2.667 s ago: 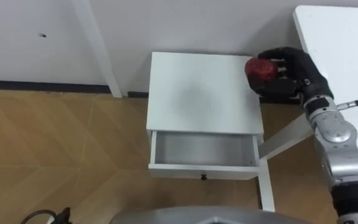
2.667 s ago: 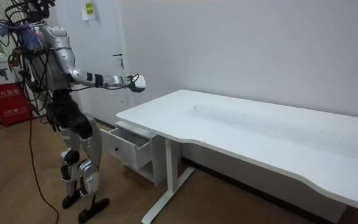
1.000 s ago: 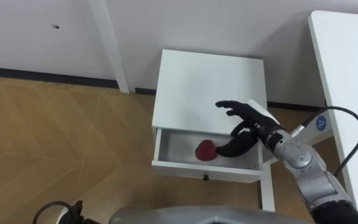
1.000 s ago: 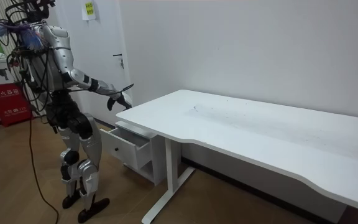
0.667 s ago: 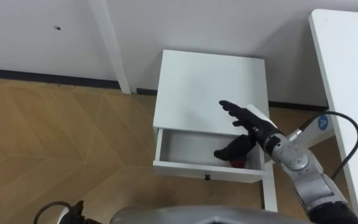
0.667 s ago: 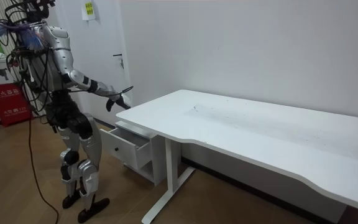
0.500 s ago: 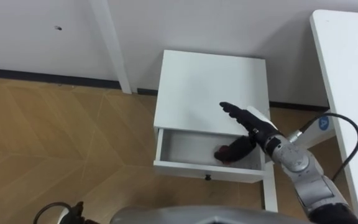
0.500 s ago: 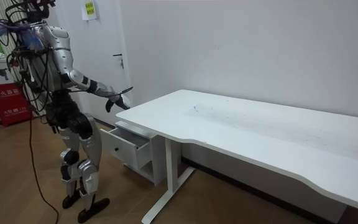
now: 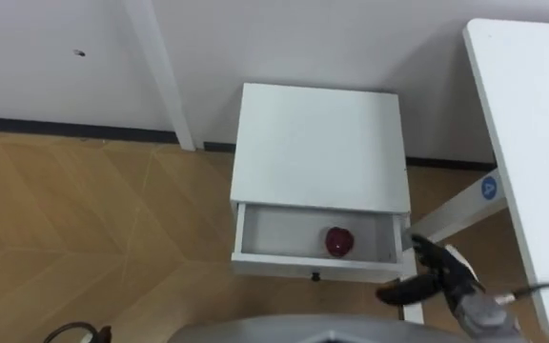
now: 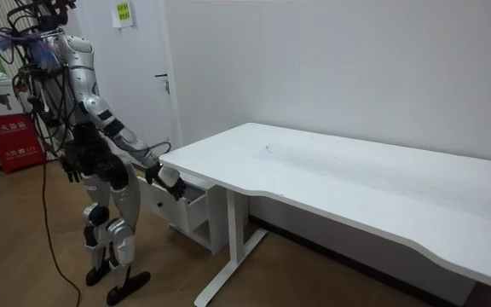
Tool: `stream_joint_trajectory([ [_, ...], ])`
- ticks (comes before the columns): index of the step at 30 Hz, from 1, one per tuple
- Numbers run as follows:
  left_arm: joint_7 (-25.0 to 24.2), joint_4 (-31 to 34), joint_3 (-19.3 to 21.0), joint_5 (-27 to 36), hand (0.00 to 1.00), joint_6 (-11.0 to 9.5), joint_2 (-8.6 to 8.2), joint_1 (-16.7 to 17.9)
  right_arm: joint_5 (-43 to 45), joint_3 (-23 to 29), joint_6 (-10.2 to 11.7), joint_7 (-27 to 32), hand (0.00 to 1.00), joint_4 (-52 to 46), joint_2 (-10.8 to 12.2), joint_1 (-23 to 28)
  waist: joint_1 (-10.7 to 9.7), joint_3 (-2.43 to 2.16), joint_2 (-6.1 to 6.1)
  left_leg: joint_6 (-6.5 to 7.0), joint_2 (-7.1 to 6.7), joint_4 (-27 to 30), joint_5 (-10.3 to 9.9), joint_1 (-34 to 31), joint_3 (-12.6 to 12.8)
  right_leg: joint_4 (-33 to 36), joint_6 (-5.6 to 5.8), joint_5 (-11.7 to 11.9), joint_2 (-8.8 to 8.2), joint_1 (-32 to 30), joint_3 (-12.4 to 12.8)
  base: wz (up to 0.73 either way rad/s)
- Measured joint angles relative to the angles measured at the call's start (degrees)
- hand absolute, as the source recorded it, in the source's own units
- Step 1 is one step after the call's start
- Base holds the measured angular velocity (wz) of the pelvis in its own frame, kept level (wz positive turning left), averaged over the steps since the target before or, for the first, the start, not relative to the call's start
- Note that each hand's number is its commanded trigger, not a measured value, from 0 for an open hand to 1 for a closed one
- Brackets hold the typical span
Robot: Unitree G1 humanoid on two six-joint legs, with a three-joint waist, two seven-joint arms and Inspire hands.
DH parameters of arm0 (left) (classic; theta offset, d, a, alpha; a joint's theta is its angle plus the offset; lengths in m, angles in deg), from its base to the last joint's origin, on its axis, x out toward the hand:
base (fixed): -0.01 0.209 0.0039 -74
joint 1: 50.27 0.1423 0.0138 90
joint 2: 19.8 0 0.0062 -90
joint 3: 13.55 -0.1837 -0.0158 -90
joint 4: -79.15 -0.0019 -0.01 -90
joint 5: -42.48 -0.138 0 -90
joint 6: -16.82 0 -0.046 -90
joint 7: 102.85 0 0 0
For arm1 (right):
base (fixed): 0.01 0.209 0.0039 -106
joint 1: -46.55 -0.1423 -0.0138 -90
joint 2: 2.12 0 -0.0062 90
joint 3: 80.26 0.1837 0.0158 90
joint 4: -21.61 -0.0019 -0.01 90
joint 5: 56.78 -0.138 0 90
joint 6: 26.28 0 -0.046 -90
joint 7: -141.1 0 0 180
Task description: Put apple and close drawer
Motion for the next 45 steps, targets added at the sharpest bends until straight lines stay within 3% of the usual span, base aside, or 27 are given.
stream_joint_trajectory([
  [3, -0.06, -1.83, 0.93, -0.12, 0.00, 0.00, -0.01, -0.29, 0.13, 1.60, -0.11, 1.46, 0.00, 6.87, -0.32, -0.19, -1.24, 0.07, 0.43, 1.27, -0.31, 1.98, -1.22, -0.37, 1.75, 3.56, 0.60, -1.76, -0.94, -0.93, -0.22, 0.07],
  [5, -0.29, -3.66, 0.95, -0.25, 0.00, 0.04, -0.11, -1.33, 0.07, 3.95, -1.78, 2.79, 0.00, 9.97, -0.67, 0.11, -1.34, -0.07, 1.30, 2.02, -0.41, 5.93, -4.53, -1.65, 4.06, 14.15, 1.90, -5.14, -2.73, -5.10, 0.23, -0.02],
  [6, -0.48, -3.89, 0.95, -0.26, 0.00, 0.05, -0.16, -1.66, 0.10, 4.29, -2.34, 2.94, 0.00, 10.51, -0.84, 0.16, -1.33, 0.00, 1.74, 2.44, -0.38, 6.97, -5.18, -2.19, 4.28, 18.36, 2.06, -5.25, -3.17, -7.05, 0.16, -0.09],
  [7, -0.72, -4.55, 0.97, -0.20, 0.00, 0.01, -0.15, -2.26, 0.03, 4.66, -3.19, 3.13, 0.00, 11.64, -1.27, -0.04, -1.33, 0.17, 2.26, 3.08, -0.56, 9.09, -6.35, -3.02, 4.56, 27.15, 2.81, -4.61, -4.41, -11.37, 0.00, 0.00],
  [8, -0.81, -5.29, 1.11, -0.28, 0.00, 0.02, 0.00, -2.92, -0.36, 6.34, -4.04, 3.28, 0.00, 12.90, -1.33, 0.04, -2.04, 0.11, 2.74, 4.12, -1.23, 10.70, -7.35, -3.53, 4.60, 35.50, 3.68, -2.44, -6.43, -16.00, -0.24, 0.05],
  [9, -0.85, -5.51, 1.21, -0.25, 0.00, 0.02, 0.02, -2.68, -0.84, 6.73, -4.32, 3.36, 0.00, 13.70, -1.49, 0.34, -2.32, 0.11, 3.00, 4.74, -1.37, 11.26, -7.76, -3.60, 4.61, 39.45, 3.69, -0.49, -7.47, -18.09, -0.57, 0.11],
  [10, -1.10, -5.53, 1.44, -0.24, 0.00, -0.07, 0.01, -2.63, -2.13, 7.28, -5.05, 3.36, 0.00, 13.89, -1.67, 0.75, -2.54, 0.09, 4.12, 5.72, -1.40, 12.53, -8.50, -3.94, 4.44, 45.42, 3.93, 5.07, -9.08, -21.81, -1.29, 0.00],
  [11, -1.10, -5.49, 1.49, -0.30, 0.00, -0.15, 0.18, -2.43, -3.26, 7.78, -5.26, 3.26, 0.00, 14.09, -1.65, 1.18, -2.66, 0.10, 5.19, 6.53, -1.08, 13.55, -9.11, -4.53, 4.47, 50.59, 4.14, 12.79, -9.87, -26.19, -1.09, -0.06],
  [12, -1.05, -5.34, 1.51, -0.37, 0.00, -0.14, 0.32, -2.75, -3.98, 7.79, -5.40, 3.15, 0.00, 14.13, -1.57, 1.28, -2.78, 0.09, 5.61, 7.04, -0.79, 14.05, -9.40, -4.90, 4.67, 53.32, 4.42, 16.66, -10.06, -28.40, -0.67, -0.19],
  [13, -1.04, -5.34, 1.52, -0.48, 0.00, 0.02, 0.96, -2.59, -5.50, 7.74, -5.61, 2.63, 0.00, 14.62, -1.30, 1.30, -2.80, 0.09, 5.85, 7.94, -0.46, 15.85, -9.96, -5.90, 5.01, 63.08, 4.02, 18.79, -10.27, -33.56, 0.08, -0.18],
  [14, -0.89, -5.30, 1.48, -0.35, 0.00, 0.57, 1.49, -2.70, -7.06, 7.72, -5.67, 2.20, 0.00, 15.37, -1.21, 1.62, -2.81, 0.09, 5.66, 8.66, -0.04, 17.57, -10.54, -7.04, 5.07, 76.82, 3.82, 15.32, -10.31, -39.17, -0.08, -0.16],
  [15, -0.73, -5.28, 1.48, -0.30, 0.00, 0.95, 1.60, -2.84, -7.80, 7.72, -5.67, 2.17, 0.00, 15.79, -1.21, 1.73, -2.85, 0.11, 5.73, 8.95, 0.35, 18.25, -10.79, -7.47, 5.06, 83.23, 3.76, 13.52, -10.12, -41.78, -0.40, -0.07],
  [17, -0.52, -5.29, 1.24, -0.13, 0.00, 3.93, 1.77, -3.91, -9.70, 7.19, -5.66, 2.34, 0.00, 16.96, -1.20, 1.94, -2.90, 0.18, 6.88, 9.46, 3.06, 19.57, -11.15, -9.18, 4.69, 98.51, 3.24, 8.57, -8.75, -50.81, -3.95, -0.06],
  [20, -0.46, -5.41, 0.25, 0.80, 0.00, 6.32, 1.94, -4.01, -14.28, 2.50, -4.53, 2.91, 0.00, 19.03, -1.17, 2.38, -3.03, 0.27, 7.20, 9.13, 5.85, 19.49, -10.94, -8.69, 4.18, 104.42, 3.67, 5.13, -8.66, -59.41, -6.30, -0.01],
  [23, -0.64, -5.43, 0.24, 0.77, 0.00, 6.87, 1.52, -3.59, -18.24, 0.87, -4.26, 3.89, 0.00, 19.21, -1.13, 3.22, -3.07, 0.11, 7.09, 9.58, 6.82, 19.62, -11.21, -8.23, 4.19, 104.38, 3.99, 3.43, -8.82, -64.51, -6.22, 0.00],
  [27, -0.58, -5.43, 0.31, 0.76, 0.00, 7.45, 1.51, -3.67, -21.49, 0.89, -3.73, 6.34, 0.00, 19.07, -1.20, 2.65, -2.54, -0.09, 7.13, 10.12, 6.83, 20.15, -11.51, -8.44, 4.83, 104.40, 4.38, 2.97, -8.87, -65.12, -6.18, -0.03],
  [30, -0.51, -5.29, 0.32, 0.75, 0.00, 7.52, 1.60, -3.14, -22.17, 0.89, -3.78, 6.78, 0.00, 19.07, -1.45, 1.23, -2.57, 0.23, 6.56, 10.82, 6.21, 20.92, -11.90, -9.03, 5.49, 102.36, 4.41, 2.95, -10.93, -60.81, -5.86, -0.08],
  [33, -0.19, -4.56, 0.61, 0.81, 0.00, 7.50, 1.66, -1.84, -21.88, 0.91, -4.15, 6.79, 0.00, 18.16, -1.65, 0.19, -2.69, 0.23, 6.07, 11.26, 4.60, 20.94, -12.20, -9.39, 5.83, 94.32, 4.71, 3.10, -12.28, -52.25, -3.67, -0.05],
  [35, -0.04, -3.53, 0.59, 0.90, 0.00, 7.47, 1.97, -1.51, -22.21, 1.03, -5.00, 6.62, 0.00, 18.13, -1.73, 0.04, -3.29, 0.36, 5.24, 11.39, 2.75, 20.72, -12.36, -9.55, 5.13, 80.03, 4.87, 3.23, -13.82, -42.31, -3.45, 0.18],
  [38, 0.01, -3.17, 0.31, 0.80, 0.00, 7.36, 2.04, -1.45, -22.16, 1.01, -5.74, 6.49, 0.00, 18.08, -1.72, 1.33, -3.35, 0.64, 4.62, 10.02, 0.76, 19.42, -12.55, -8.61, 4.72, 60.98, 5.33, 3.27, -12.45, -30.35, -3.44, 0.20],
  [39, 0.04, -3.17, 0.37, 0.84, 0.00, 7.36, 1.92, -1.25, -21.92, 1.08, -6.15, 6.48, 0.00, 18.02, -1.78, 2.05, -3.28, 0.64, 3.80, 8.25, -0.75, 17.46, -12.01, -7.39, 4.74, 50.92, 5.87, 2.83, -11.46, -24.45, -3.17, 0.04],
  [40, 0.69, -3.10, 0.37, 0.99, 0.00, 7.38, 1.89, -1.09, -20.85, 1.15, -6.40, 6.48, 0.00, 17.95, -1.76, 2.23, -3.12, 0.49, 2.82, 5.16, -2.29, 14.81, -10.99, -6.34, 4.93, 41.88, 6.30, 1.84, -10.20, -19.68, -2.53, 0.00],
  [41, 1.80, -2.27, 0.35, 1.47, 0.00, 7.63, 1.89, -1.14, -19.73, 1.59, -6.41, 6.62, 0.00, 17.79, -1.74, 2.16, -3.20, 0.23, 2.12, 3.67, -2.95, 12.67, -9.63, -5.88, 5.29, 34.54, 6.34, 0.35, -8.45, -16.57, -2.33, -0.06],
  [42, 2.35, -1.42, 0.34, 1.89, 0.00, 7.85, 1.90, -1.22, -19.12, 1.67, -6.40, 6.78, 0.00, 17.78, -1.75, 1.92, -3.09, 0.21, 1.82, 3.44, -3.07, 11.93, -9.15, -5.96, 5.49, 31.34, 6.38, -0.36, -7.51, -15.39, -2.19, -0.08],
  [43, 3.11, -0.43, 0.41, 2.04, 0.00, 7.92, 2.06, -1.67, -17.79, 2.59, -6.35, 7.11, 0.00, 17.83, -1.70, 1.18, -2.69, 0.14, 1.79, 4.14, -3.25, 10.73, -8.35, -5.90, 5.75, 24.81, 6.24, -1.25, -5.81, -12.87, -1.65, -0.20],
  [45, 3.72, 0.04, 1.42, 2.44, 0.00, 7.47, 2.20, -1.99, -15.55, 4.06, -6.26, 7.31, 0.00, 17.88, -1.71, -0.34, -1.88, 0.21, 0.53, 5.00, -3.83, 9.63, -7.77, -5.05, 6.25, 15.51, 5.88, -1.09, -4.76, -8.72, -0.72, -0.34],
])
